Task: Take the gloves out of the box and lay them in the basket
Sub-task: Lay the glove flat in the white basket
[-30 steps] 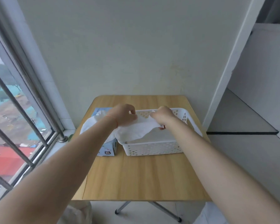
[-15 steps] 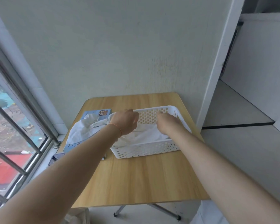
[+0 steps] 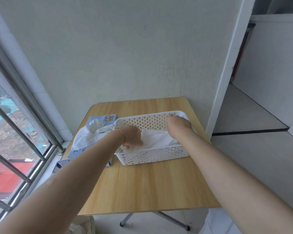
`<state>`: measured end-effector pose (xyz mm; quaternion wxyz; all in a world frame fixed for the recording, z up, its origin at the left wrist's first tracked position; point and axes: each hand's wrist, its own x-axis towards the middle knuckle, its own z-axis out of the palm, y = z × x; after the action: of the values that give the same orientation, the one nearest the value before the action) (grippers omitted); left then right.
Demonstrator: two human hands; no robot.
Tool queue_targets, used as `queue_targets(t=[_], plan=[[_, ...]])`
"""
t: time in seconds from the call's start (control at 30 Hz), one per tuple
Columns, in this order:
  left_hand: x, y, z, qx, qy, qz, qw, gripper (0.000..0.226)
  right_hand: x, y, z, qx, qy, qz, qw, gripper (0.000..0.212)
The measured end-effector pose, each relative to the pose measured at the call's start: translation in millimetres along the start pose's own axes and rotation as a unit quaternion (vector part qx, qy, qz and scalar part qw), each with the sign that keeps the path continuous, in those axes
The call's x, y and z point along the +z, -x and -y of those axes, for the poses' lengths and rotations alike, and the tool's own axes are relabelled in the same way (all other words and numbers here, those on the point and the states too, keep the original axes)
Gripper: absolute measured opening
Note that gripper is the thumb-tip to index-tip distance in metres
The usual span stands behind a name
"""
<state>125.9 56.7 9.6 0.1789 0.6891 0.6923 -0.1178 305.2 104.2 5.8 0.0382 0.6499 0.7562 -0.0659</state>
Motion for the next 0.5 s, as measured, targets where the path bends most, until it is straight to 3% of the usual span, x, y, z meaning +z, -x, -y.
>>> queue_targets(t=[0.1,0.17,0.23,0.27,0.4,0.5], plan=[[-1.9,-5.7,-4.3,-0.011,-0.035,-0.135,0.990,0.030,1.8,1.4,-2.2,-0.030,-0.048,-0.032,0.998,0.050],[-1.9,-12.9,-9.7,0.020,0.114,-0.181,0.977,0.027,1.8,-0.1,-4.8,-0.077,-0.133,-0.053,0.987,0.028],[-4.1,-19.3,-17.8,0.068,0.295,-0.141,0.943,0.038,-1.7,-0.1,-6.9,-0.114,-0.280,-0.051,0.952,0.020],[-6.4,-21.1,-21.6,0.079,0.335,-0.112,0.932,0.041,-4.7,0.5,-7.1,-0.129,-0.340,-0.050,0.930,0.020],[-12.2,-23.7,-28.9,0.088,0.355,-0.033,0.930,0.021,-16.5,2.0,-8.8,-0.158,-0.439,-0.072,0.881,0.011],[-16.1,-23.0,-21.7,0.040,0.271,-0.014,0.962,0.016,-16.3,-3.4,-13.9,-0.129,-0.426,-0.073,0.892,0.011]])
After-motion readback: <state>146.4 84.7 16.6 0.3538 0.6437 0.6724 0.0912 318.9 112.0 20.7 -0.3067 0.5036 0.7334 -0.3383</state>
